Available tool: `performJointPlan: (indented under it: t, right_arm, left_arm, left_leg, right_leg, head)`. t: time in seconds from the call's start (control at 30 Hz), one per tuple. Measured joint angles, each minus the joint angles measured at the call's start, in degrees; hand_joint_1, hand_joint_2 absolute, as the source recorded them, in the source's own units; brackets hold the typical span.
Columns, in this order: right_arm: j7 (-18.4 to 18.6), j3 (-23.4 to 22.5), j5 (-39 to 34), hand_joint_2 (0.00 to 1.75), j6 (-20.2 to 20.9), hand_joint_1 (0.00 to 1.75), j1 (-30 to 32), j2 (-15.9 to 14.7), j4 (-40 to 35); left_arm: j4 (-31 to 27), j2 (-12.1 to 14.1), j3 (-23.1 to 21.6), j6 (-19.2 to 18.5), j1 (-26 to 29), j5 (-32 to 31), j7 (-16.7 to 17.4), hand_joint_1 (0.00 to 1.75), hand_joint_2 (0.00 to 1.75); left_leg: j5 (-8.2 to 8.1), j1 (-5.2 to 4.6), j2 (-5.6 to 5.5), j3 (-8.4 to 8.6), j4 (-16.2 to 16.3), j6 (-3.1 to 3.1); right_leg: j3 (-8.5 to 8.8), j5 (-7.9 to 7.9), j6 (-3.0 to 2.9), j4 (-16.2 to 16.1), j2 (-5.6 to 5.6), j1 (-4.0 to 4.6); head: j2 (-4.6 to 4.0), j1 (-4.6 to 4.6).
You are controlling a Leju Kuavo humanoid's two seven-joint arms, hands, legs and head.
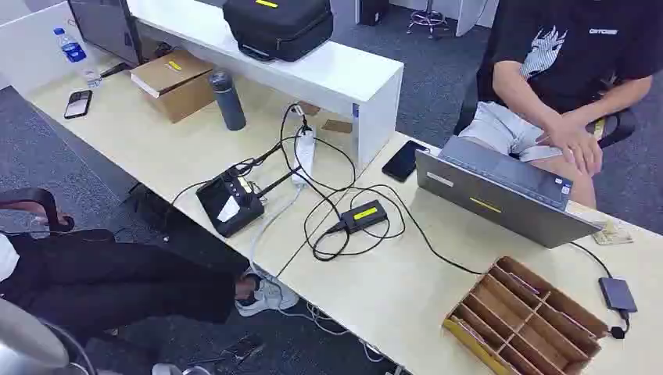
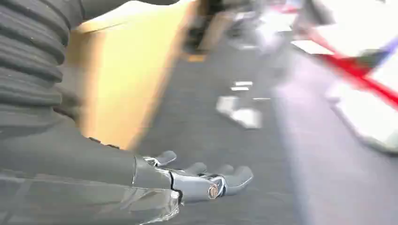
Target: Pass the card to the sensor for recognition and then transmit it.
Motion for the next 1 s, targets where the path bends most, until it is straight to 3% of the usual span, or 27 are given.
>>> performJointPlan:
  t: [0.1,0.23,0.5,0.67,0.83,0.93,1.0]
  right_arm:
    - [-7.9,7.9,-4.1,1.75,-6.2,0.0,-0.2,-0.1,-3.4]
    - [-16.8,16.9,-0.8,1.75,-10.0,0.0,0.0,-0.1,-10.0]
    - [-18.4,23.4,1.0,1.75,-10.8,0.0,0.8,0.0,-16.9]
    - [-27.3,26.7,13.7,1.75,-6.0,0.0,0.0,0.1,-20.6]
    - [-37.2,32.7,32.2,1.75,-7.2,0.0,-0.4,0.1,-22.6]
    - [-37.1,39.8,41.0,1.75,-9.7,0.0,2.7,1.4,-27.8]
    - [-35.0,46.9,47.3,1.75,-14.2,0.0,6.4,2.5,-32.9]
  left_arm:
    - [0.0,-1.0,0.8,0.4,0.0,0.3,0.5,0.0,1.75]
    - [-0.1,-2.3,1.8,1.2,0.0,0.6,1.1,0.0,1.75]
    - [-0.3,-3.8,2.9,1.4,0.0,0.7,1.2,0.0,1.75]
    - [-1.4,-5.2,3.4,1.3,0.1,1.0,1.6,0.0,1.75]
    - [-3.6,-7.2,4.5,0.5,0.3,0.8,1.7,0.0,1.75]
    - [-4.2,-7.7,4.9,0.4,0.4,0.3,1.5,0.0,1.75]
    - [-4.2,-7.9,5.0,0.4,0.3,-0.1,1.2,0.0,1.75]
  left_leg:
    - [0.0,-0.02,0.0,0.02,0.0,0.0]
    - [0.01,-0.03,-0.03,0.06,0.0,0.01]
    - [0.0,-0.01,-0.04,0.02,0.0,0.01]
    - [0.01,0.0,0.05,-0.01,0.0,0.0]
    - [0.05,-0.02,-0.03,-0.01,0.0,0.02]
    - [0.05,0.01,-0.06,-0.03,0.0,0.01]
    - [0.04,0.02,-0.1,-0.04,0.0,0.01]
  right_leg:
    - [-0.01,0.02,0.03,0.0,0.02,0.0]
    - [-0.01,0.03,0.04,0.0,0.03,-0.04]
    - [-0.01,0.02,0.04,0.0,0.02,-0.02]
    - [0.02,0.03,0.03,0.0,0.07,-0.02]
    - [0.04,0.04,0.04,0.0,0.02,-0.02]
    - [0.04,0.04,0.04,0.0,0.01,-0.01]
    - [0.02,0.02,0.03,0.1,-0.02,0.0]
  head:
    - [0.0,0.0]
    - [0.0,0.0]
    - [0.0,0.02]
    - [0.0,0.0]
    - [0.0,0.02]
    - [0.0,0.04]
    - [0.0,0.0]
